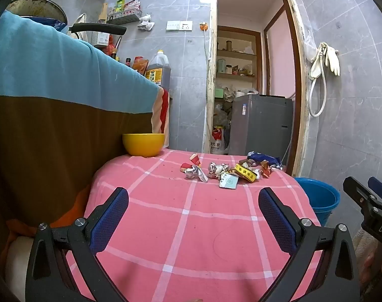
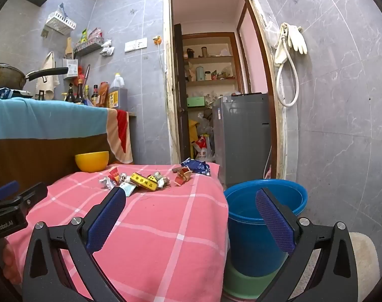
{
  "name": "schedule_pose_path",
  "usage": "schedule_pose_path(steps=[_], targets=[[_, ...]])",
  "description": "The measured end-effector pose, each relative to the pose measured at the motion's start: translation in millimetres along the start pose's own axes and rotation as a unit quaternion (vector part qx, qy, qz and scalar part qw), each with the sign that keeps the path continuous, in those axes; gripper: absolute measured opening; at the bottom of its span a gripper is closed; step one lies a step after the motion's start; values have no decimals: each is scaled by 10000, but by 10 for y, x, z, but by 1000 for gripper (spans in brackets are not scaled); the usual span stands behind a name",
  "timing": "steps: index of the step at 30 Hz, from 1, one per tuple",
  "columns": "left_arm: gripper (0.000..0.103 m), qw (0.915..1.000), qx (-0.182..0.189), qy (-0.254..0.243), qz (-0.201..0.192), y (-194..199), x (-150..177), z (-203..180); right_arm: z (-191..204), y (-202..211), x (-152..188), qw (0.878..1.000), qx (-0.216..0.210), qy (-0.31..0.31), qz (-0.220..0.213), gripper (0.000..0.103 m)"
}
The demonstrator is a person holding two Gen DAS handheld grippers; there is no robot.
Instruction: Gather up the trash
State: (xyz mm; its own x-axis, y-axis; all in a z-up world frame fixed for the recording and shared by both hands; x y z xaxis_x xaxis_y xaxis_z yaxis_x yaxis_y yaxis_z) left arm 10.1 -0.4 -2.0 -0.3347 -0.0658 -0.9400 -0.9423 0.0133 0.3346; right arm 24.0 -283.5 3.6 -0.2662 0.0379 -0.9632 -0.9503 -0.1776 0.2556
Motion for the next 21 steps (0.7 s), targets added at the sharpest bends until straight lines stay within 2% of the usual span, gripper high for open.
schedule_pose_path(steps=[21], targets=[[101, 10000, 44, -44, 16, 52, -3, -65, 5, -20, 9, 10000, 1, -11, 41, 103]])
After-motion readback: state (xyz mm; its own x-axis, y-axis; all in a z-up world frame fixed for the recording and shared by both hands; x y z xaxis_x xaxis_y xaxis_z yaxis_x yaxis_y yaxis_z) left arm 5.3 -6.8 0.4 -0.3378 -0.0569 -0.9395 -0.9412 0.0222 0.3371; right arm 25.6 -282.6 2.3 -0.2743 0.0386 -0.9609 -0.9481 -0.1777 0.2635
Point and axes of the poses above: each gripper's, at about its wrist camera, not at the fingertips, and y roughly against the way its jaws point, z to its left, x to its underside, the point moved 1 cm from there along -y, roughly the way its jaws point, and after that the axes turned 8 degrees about z, right-handed, at the moved point
